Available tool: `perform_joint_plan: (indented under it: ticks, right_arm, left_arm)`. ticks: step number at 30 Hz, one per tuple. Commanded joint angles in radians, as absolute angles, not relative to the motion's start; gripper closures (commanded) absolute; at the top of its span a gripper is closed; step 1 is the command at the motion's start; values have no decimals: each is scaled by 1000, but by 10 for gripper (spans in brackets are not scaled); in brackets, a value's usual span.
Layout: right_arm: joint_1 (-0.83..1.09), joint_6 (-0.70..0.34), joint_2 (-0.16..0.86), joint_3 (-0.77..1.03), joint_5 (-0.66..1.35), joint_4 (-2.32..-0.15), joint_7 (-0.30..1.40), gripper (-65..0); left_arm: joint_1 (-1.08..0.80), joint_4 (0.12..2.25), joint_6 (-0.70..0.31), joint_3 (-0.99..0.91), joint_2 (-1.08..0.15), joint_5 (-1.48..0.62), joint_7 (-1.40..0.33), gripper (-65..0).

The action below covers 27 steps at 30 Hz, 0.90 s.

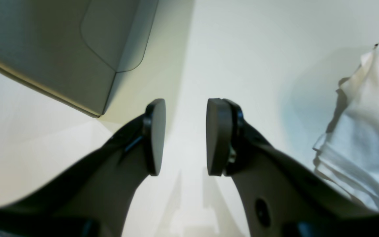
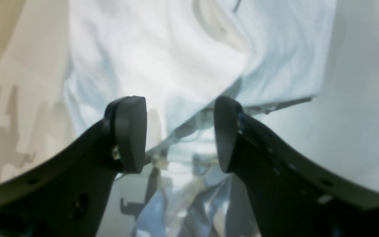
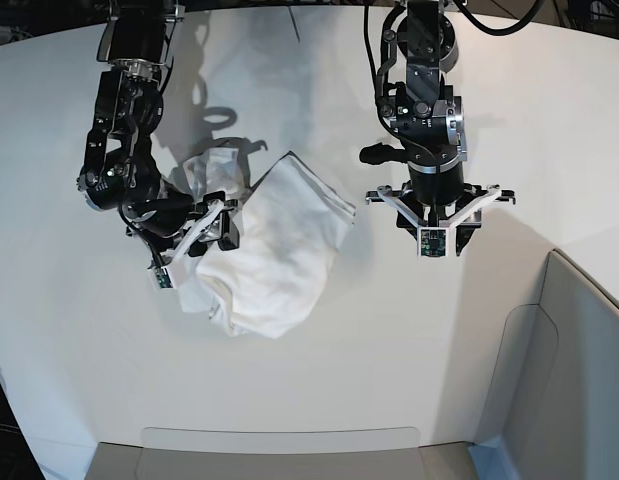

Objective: Layout the t-shirt on the table in an organized manner, then fold the t-shirt properly
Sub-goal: 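Grasp the t-shirt edge with the right gripper and lift it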

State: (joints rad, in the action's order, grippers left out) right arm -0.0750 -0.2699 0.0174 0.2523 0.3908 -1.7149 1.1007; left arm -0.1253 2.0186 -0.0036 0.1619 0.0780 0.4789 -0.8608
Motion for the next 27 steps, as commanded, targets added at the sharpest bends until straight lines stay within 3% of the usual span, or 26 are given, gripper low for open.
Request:
perform_joint_plan:
  ticks: [1,17,19,23,27]
  right_arm:
    - [-101,-280,16,251,400,-1733,1082,-329]
    - [-159,-278,-8,222,395,-1569,1050,-317]
    - [-166,-278,-21,222,394,-1578,1052,-253]
    - [-162,-278,-33,185,386,-1627,1052,-9]
    - [-130,-285,-33,30,308,-1765,1066,0]
  left_arm:
    - [-116,2035,1,165,82,489,-840,-219]
    - [-134,2035,1,165,82,489,-840,-219]
    - [-136,2035,1,165,82,489,-840,-219]
    - [-136,2034,1,163,82,489,-840,-219]
    - [-136,2034,1,163,82,489,-840,-219]
